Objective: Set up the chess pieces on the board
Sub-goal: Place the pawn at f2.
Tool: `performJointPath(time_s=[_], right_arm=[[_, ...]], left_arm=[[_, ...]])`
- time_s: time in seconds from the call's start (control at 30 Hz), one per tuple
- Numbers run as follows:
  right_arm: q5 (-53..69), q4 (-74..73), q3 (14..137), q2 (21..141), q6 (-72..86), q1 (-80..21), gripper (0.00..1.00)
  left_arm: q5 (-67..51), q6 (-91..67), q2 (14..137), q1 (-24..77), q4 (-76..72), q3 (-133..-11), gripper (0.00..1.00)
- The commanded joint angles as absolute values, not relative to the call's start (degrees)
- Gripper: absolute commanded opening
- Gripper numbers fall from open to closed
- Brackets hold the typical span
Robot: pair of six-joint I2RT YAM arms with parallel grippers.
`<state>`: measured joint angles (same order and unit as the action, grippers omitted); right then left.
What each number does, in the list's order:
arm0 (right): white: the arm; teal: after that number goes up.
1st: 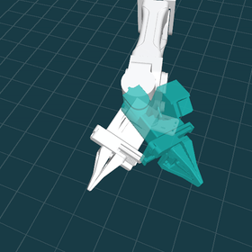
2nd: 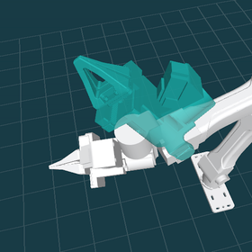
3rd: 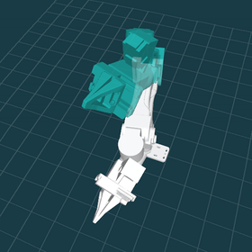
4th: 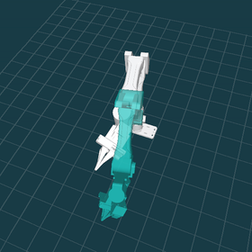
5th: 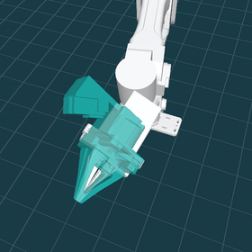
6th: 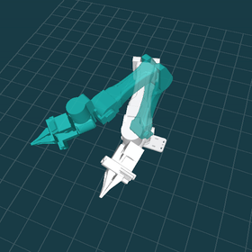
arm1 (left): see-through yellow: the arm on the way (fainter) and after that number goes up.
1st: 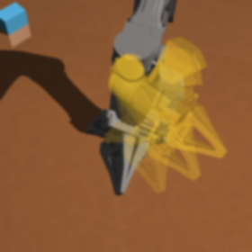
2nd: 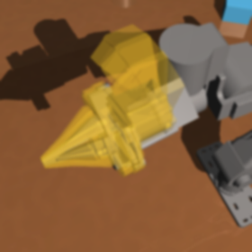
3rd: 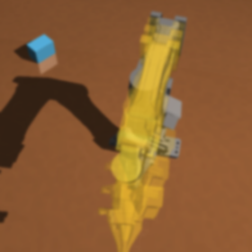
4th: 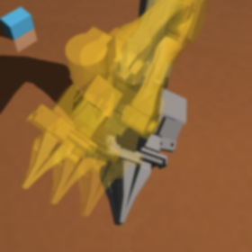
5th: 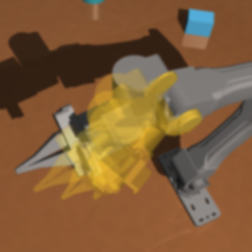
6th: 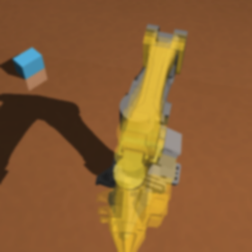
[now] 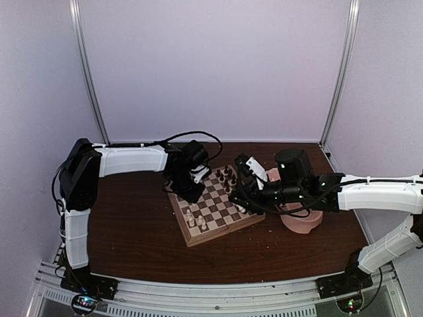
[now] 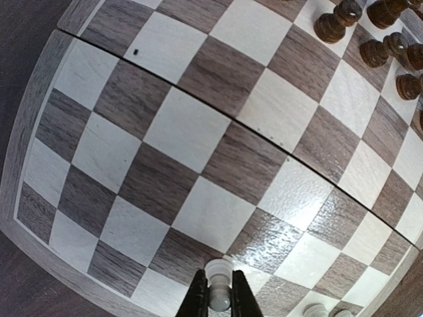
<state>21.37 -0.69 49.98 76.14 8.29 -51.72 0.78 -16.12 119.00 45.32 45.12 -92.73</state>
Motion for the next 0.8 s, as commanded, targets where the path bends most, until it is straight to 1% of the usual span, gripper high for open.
performJointPath(time_s=[0.0, 0.33, 0.77], right_arm=[[20.9, -0.6, 50.4, 74.9, 8.4, -51.5, 0.17], [21.4, -0.2, 50.1, 74.8, 8.8, -51.4, 0.17], [21.7, -0.2, 49.5, 73.9, 9.3, -51.5, 0.17]], left_arm=[[0.0, -16.1, 119.2, 44.9, 46.7, -94.7, 0.03], [-5.9, -17.2, 116.5, 45.1, 46.9, -92.8, 0.02], [-6.4, -17.8, 115.1, 47.0, 47.4, -89.7, 0.05]])
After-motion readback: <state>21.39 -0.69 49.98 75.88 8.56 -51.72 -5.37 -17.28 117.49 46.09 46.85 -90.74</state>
